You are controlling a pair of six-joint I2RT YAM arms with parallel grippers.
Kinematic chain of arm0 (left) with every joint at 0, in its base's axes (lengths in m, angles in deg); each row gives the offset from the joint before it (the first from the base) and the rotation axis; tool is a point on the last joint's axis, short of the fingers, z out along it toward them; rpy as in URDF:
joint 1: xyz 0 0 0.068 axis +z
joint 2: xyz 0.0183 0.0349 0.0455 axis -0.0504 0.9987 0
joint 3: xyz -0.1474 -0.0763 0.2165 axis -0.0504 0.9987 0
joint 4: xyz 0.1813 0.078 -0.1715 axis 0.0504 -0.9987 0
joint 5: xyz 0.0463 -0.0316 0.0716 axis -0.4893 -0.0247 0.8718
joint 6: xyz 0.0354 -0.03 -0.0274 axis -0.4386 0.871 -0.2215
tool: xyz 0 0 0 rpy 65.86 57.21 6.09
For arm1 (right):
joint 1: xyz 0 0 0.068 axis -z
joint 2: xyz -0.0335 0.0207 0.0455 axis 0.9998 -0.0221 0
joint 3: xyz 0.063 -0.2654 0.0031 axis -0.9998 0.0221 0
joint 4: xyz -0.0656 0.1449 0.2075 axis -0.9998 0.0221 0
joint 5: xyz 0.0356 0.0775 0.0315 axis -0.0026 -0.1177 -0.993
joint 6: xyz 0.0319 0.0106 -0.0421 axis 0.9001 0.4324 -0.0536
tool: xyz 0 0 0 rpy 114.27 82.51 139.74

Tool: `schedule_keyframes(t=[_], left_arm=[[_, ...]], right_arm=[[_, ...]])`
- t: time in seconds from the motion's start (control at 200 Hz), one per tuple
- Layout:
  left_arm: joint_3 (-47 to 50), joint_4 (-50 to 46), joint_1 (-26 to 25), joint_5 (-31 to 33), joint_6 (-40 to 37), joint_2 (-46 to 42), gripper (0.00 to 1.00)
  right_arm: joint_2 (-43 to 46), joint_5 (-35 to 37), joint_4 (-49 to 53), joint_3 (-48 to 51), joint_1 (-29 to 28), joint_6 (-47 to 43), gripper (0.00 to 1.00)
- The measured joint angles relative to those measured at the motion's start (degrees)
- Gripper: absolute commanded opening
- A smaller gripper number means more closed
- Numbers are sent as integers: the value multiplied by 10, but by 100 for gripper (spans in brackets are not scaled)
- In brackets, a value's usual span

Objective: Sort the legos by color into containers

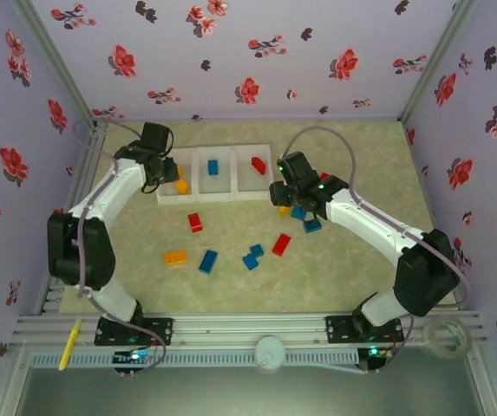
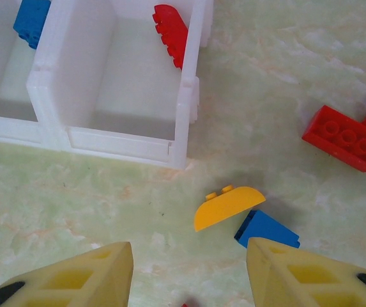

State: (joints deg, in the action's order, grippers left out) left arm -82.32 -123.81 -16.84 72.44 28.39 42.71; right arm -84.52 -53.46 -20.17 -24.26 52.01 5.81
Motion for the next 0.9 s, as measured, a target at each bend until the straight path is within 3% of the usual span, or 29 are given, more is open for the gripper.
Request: schedule_keyframes(t=[0.455, 0.545, 0.65, 0.895], left_arm=[[-154, 18, 23, -63, -39, 153, 36], [-175, 19, 23, -82, -42, 179, 52], [-197, 19, 23, -100, -50, 209, 60], [-159, 23, 23, -111, -55, 183, 63]], right_arm=[[0, 0, 2, 10, 0, 0, 51], [0, 0, 3, 10, 0, 0, 51], [1, 0, 4, 10, 0, 0, 51], [8, 9, 5, 10, 0, 0, 52]])
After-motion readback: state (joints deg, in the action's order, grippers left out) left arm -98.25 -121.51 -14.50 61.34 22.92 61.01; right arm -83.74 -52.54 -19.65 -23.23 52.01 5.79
